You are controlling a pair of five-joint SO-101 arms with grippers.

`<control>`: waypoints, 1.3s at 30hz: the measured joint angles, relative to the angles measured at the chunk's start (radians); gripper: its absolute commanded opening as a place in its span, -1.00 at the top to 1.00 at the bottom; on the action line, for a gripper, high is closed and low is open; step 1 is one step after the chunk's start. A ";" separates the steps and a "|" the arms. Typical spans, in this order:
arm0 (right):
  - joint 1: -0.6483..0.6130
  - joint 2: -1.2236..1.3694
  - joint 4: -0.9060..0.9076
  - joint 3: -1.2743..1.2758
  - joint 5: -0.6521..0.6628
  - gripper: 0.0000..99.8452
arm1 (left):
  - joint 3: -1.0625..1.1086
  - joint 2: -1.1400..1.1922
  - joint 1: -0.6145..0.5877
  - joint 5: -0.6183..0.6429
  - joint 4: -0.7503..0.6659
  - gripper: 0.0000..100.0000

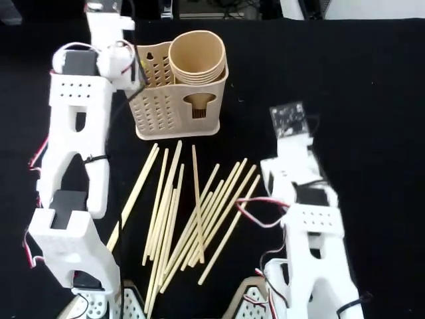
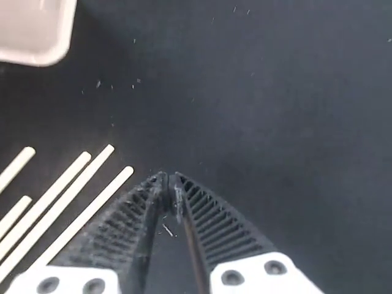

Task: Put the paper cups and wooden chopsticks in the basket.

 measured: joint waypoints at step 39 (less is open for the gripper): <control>-0.002 -0.002 -0.213 0.155 -0.057 0.98 | 1.163 -0.796 -0.089 -0.252 -0.035 0.61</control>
